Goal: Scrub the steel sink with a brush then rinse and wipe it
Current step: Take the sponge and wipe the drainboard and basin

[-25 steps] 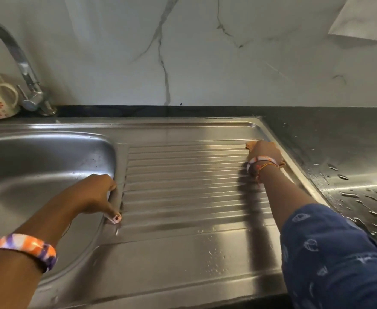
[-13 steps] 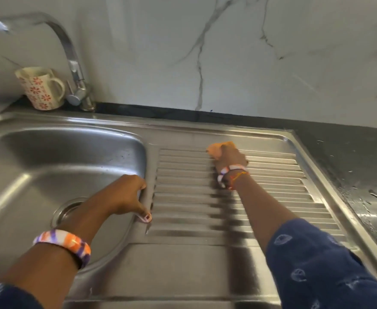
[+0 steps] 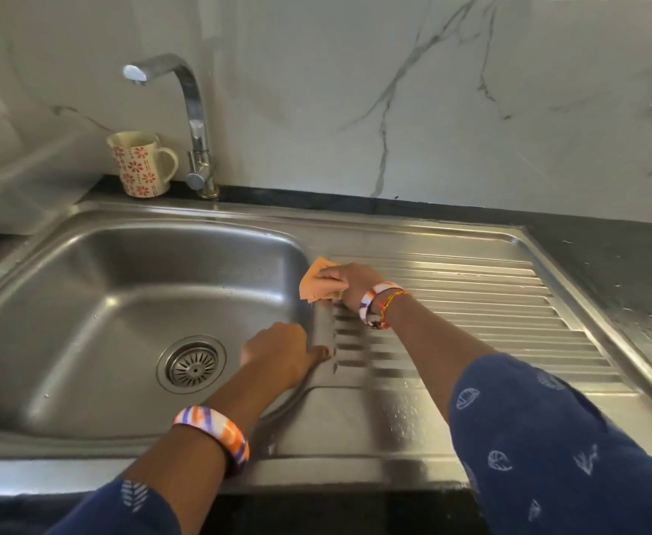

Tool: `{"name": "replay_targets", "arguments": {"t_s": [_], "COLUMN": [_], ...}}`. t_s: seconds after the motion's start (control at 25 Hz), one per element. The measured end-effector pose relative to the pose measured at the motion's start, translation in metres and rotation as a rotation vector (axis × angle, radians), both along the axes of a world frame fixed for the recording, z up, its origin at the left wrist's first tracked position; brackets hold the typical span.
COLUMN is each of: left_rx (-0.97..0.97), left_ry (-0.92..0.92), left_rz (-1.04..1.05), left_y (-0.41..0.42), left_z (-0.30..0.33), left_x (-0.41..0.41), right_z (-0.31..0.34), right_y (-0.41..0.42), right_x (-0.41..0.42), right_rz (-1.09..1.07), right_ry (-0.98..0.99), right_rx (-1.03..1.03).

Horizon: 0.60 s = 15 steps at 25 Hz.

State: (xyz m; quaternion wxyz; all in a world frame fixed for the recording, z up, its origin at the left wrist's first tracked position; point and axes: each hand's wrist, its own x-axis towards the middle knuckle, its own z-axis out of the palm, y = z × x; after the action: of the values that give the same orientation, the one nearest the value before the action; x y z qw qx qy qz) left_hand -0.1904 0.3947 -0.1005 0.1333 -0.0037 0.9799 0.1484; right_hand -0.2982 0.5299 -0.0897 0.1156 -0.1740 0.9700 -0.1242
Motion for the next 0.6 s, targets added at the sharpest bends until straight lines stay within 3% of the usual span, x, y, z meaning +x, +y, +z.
{"name": "replay_targets", "arguments": {"t_s": [0.2,0.36,0.48,0.6], "left_rx": [0.043,-0.083,-0.038,0.043], "left_ry": [-0.157,-0.253,-0.229,-0.210], "left_rz": [-0.125,-0.173,-0.126,-0.053], "left_y": [-0.031,-0.054,-0.066,-0.071], "left_z": [0.005,0.015,0.018,0.017], "left_x": [0.021,0.045,0.055,0.065], "right_z": [0.000,0.005,0.010,0.020], "right_y": [0.001,-0.007,-0.015,-0.009], "right_x": [0.066,0.124,0.171,0.193], "right_rz": [0.044,0.023,0.033,-0.115], "right_ry": [0.021,0.042,-0.040,-0.171], "right_rx": [0.075,0.028,-0.131,-0.420]}}
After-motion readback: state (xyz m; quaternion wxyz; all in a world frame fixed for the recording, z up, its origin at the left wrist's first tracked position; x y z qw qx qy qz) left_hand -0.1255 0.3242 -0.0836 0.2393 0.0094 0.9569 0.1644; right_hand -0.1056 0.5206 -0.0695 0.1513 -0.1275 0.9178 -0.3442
